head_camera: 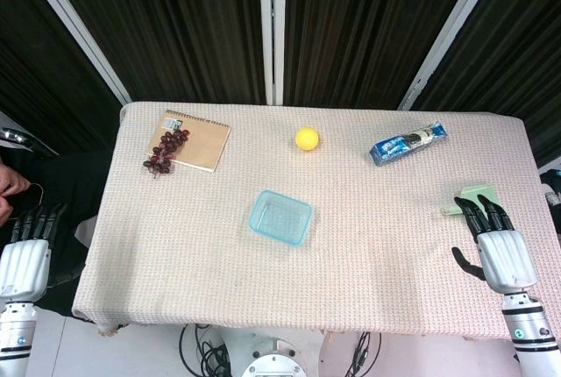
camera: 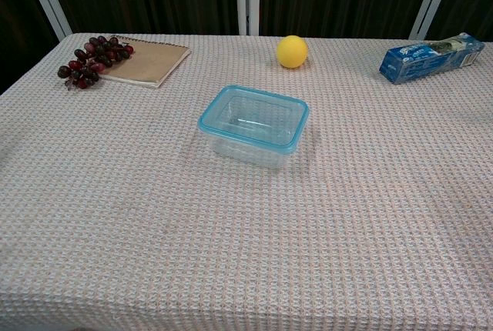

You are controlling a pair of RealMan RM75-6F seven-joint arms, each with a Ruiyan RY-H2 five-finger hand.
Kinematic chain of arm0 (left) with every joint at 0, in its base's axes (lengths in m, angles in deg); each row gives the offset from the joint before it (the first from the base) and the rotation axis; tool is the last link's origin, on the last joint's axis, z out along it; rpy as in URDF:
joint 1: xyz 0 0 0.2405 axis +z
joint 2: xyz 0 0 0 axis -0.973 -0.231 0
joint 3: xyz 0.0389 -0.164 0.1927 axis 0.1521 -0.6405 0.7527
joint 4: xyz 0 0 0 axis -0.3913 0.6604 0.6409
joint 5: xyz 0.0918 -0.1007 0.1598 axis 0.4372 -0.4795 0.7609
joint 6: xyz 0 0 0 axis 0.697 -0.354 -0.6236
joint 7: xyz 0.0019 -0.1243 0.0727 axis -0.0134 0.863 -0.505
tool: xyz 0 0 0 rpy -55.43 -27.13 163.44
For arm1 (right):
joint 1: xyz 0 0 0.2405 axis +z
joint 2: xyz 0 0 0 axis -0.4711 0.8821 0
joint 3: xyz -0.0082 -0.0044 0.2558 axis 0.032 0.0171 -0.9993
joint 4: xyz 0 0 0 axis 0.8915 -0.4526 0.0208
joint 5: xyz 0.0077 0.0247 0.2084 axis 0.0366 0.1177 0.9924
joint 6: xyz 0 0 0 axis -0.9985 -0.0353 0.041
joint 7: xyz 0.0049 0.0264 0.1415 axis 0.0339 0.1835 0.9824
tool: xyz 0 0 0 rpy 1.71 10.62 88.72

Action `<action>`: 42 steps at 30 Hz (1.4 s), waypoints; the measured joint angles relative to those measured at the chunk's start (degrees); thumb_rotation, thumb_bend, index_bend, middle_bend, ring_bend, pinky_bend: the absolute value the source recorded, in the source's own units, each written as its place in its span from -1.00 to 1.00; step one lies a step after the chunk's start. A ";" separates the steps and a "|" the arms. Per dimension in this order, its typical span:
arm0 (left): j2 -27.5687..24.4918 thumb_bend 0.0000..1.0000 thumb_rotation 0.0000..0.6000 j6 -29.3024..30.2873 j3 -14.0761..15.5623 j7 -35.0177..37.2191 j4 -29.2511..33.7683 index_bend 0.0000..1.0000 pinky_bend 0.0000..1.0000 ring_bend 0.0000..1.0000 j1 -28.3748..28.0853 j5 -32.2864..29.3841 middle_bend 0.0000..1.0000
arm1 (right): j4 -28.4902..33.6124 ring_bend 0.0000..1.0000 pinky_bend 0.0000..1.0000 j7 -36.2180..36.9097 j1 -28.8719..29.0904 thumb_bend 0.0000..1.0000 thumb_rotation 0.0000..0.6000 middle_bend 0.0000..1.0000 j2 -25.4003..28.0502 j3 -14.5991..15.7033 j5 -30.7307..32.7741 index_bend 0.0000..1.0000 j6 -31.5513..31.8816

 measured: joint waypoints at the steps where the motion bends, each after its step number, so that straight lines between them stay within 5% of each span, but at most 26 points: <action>1: 0.06 -1.00 1.00 -0.37 -0.32 -0.17 0.01 -0.85 -1.00 -1.00 0.03 -0.04 -0.87 | -0.09 -0.95 -0.76 0.01 0.05 -0.53 1.00 -0.71 -0.09 -0.13 0.09 -0.88 -0.24; 13: -1.07 -1.00 1.00 -7.92 -3.18 -2.08 1.16 -0.86 -0.99 -1.00 -3.04 2.26 -0.87 | -1.48 -0.95 -0.76 2.00 0.64 -0.53 1.00 -0.71 -0.88 -1.46 -0.86 -0.88 -1.59; 25: -2.14 -1.00 1.00 -39.25 -8.91 -1.05 1.38 -1.00 -0.98 -1.00 -23.56 3.81 -1.00 | -1.01 -0.95 -0.76 1.91 2.36 -0.53 1.00 -0.71 -1.35 -2.20 -4.27 -0.88 -2.78; 32: 4.73 -1.00 1.00 -58.66 -13.53 -4.14 -3.17 -1.00 -0.97 -1.00 -40.29 -3.42 -1.00 | 0.04 -0.95 -0.76 1.36 2.07 -0.53 1.00 -0.71 -1.15 -2.19 -4.78 -0.88 -2.44; 42: 13.11 -1.00 1.00 -65.29 -13.19 -11.99 -10.64 -1.00 -0.96 -1.00 -52.52 -19.93 -1.00 | -0.06 -0.95 -0.76 2.46 1.11 -0.53 1.00 -0.71 -0.64 -1.88 -5.37 -0.88 -1.57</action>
